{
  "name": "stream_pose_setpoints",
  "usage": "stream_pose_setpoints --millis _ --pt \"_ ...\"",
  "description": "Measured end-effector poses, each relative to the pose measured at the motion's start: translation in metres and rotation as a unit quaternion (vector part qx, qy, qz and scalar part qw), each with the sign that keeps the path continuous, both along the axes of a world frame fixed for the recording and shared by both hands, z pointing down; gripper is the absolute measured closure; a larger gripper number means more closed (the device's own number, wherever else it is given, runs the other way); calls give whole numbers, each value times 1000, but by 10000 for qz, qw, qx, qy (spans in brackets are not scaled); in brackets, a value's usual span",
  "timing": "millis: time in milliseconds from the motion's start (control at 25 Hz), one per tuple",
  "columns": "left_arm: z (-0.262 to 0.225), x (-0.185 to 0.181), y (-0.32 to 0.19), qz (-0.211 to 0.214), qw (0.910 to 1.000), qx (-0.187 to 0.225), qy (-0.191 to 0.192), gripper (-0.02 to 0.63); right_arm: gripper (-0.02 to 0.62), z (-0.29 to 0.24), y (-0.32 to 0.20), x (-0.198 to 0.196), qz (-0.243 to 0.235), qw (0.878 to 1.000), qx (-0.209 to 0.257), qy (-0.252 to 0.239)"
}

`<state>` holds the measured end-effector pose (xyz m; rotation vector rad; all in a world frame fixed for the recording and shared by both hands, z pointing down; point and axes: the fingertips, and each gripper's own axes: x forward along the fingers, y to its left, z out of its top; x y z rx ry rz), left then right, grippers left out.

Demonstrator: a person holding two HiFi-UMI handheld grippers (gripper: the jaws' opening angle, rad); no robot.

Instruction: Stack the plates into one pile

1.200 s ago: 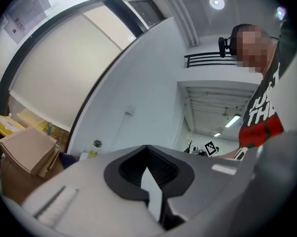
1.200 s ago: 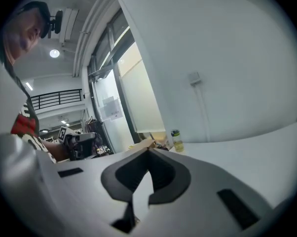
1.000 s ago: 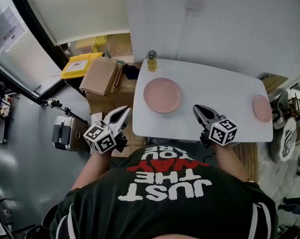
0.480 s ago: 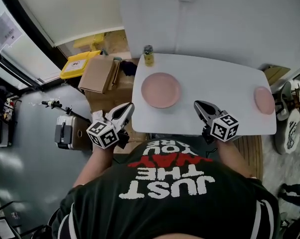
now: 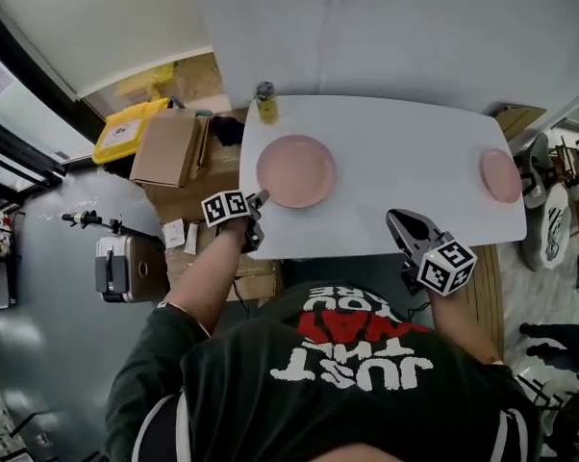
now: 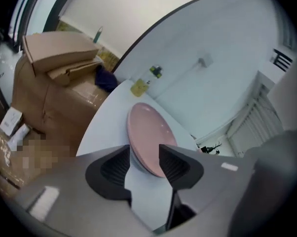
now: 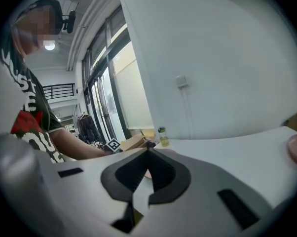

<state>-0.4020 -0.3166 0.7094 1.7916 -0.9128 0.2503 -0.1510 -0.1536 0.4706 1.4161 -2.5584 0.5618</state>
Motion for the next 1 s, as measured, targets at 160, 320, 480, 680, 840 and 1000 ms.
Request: stream_pose_setpoints --millis 160,320,480,680,840,1000 --pt "39 12 -20 -54 9992 -359 -146 428 591 5 18 19 273 9995 -102 144" --pt "57 26 -29 -104 9983 -562 -148 430 591 11 35 37 531 9981 -223 212" --pt "67 30 -37 -382 9968 -686 -125 484 591 17 45 45 694 9967 -326 267" --pt "55 16 -39 -993 9895 -907 530 528 591 17 40 35 881 9955 -198 269" --pt "25 35 -40 -646 9918 -913 622 528 591 3 40 46 1201 9926 -40 187" --pt "-23 107 -51 -78 9946 -718 743 528 591 -11 50 95 1620 9864 238 153"
